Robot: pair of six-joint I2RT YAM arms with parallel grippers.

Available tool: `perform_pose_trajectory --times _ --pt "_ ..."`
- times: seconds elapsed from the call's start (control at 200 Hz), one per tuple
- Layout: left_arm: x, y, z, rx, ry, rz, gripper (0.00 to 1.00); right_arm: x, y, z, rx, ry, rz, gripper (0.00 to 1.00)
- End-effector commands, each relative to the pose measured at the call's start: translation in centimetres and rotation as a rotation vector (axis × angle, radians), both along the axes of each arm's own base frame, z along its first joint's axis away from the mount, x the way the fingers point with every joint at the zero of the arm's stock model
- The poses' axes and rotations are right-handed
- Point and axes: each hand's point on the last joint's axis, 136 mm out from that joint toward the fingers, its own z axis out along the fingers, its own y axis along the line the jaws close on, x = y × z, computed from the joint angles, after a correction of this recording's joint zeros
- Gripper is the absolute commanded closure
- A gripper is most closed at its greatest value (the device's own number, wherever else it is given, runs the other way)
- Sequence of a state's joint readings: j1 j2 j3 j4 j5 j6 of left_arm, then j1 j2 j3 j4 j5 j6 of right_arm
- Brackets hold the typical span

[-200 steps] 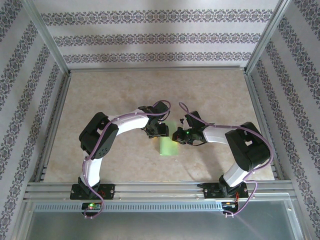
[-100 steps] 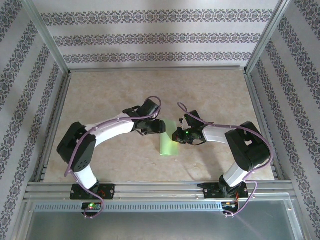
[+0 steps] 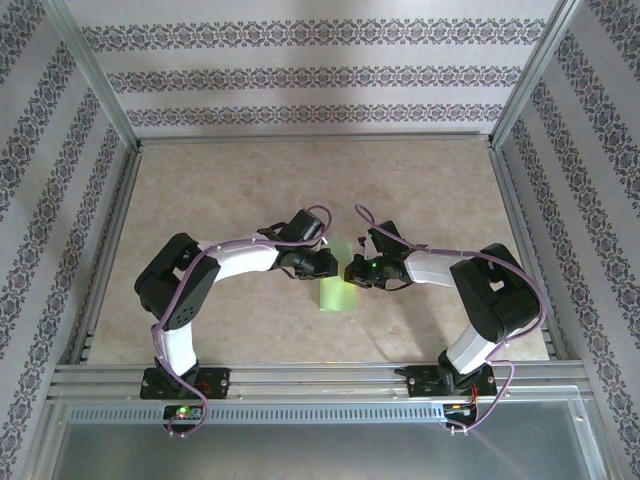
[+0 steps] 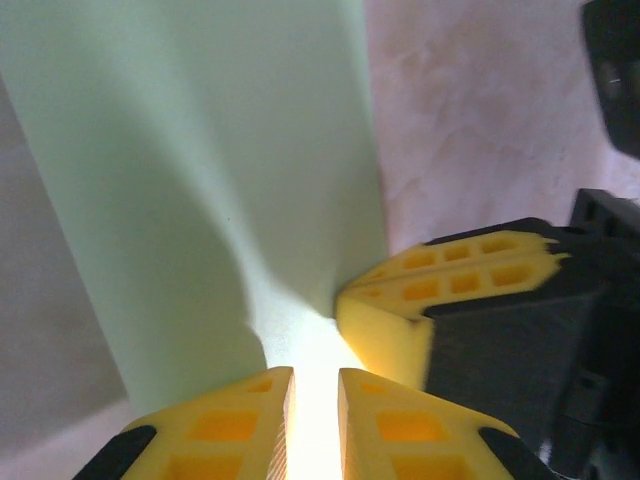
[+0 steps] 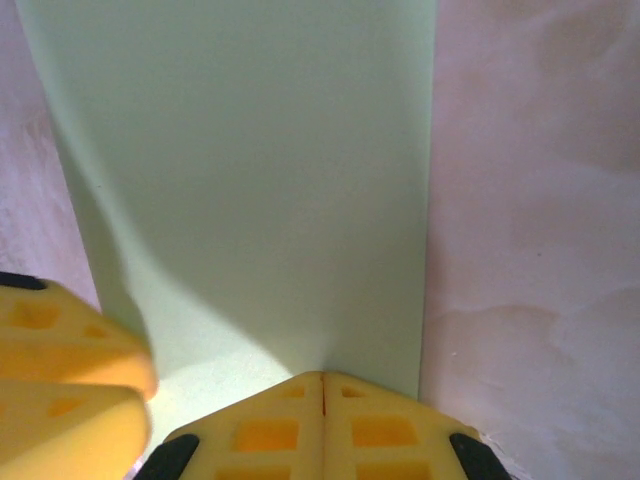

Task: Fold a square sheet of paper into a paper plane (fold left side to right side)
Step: First fold the square sheet of paper in half at the center of the table.

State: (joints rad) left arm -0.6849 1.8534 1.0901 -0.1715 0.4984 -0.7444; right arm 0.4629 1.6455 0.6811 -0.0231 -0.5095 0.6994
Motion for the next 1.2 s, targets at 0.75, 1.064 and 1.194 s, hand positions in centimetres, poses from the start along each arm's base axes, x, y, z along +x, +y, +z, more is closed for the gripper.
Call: perform_pose_trajectory --times 0.75,1.064,1.194 --pt "-0.6 6.6 -3.7 0.084 0.075 0.105 0.83 -3.6 -4.6 -5.0 -0.291 0.143 0.004 1.00" --pt "0.5 5.8 0.5 -0.028 -0.048 0.086 0.89 -3.3 -4.3 -4.6 -0.278 0.131 0.007 1.00" --pt "0.6 3.4 2.0 -0.109 -0.075 0.043 0.90 -3.2 -4.2 -4.7 -0.274 0.132 0.006 1.00"
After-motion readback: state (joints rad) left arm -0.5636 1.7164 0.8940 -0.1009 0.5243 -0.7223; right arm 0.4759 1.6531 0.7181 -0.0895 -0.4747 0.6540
